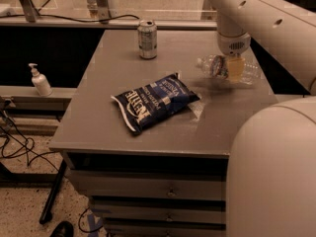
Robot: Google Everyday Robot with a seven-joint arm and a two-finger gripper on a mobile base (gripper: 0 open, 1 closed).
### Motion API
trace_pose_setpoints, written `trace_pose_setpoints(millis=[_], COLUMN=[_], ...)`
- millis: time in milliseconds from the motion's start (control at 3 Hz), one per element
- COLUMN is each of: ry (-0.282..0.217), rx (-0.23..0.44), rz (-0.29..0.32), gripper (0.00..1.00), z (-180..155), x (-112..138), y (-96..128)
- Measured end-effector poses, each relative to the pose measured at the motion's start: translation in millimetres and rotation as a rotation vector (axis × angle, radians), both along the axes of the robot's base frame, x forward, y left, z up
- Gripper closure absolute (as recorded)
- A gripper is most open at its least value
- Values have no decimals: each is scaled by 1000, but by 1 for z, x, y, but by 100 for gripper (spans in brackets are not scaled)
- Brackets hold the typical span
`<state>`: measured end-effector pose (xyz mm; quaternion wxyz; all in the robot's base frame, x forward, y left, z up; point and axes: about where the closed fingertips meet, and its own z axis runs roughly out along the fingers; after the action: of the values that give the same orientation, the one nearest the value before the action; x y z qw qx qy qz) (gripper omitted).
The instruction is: Knock water bottle over
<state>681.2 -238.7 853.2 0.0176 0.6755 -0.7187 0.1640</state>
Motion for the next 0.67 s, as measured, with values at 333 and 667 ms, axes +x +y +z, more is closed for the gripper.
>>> trace_pose_setpoints(millis=[333, 667], ry=[16, 28], rx=[8, 23], rz=[-10, -14], gripper=[36, 12], z=[-4, -5], x=[0, -2], y=[-4, -5])
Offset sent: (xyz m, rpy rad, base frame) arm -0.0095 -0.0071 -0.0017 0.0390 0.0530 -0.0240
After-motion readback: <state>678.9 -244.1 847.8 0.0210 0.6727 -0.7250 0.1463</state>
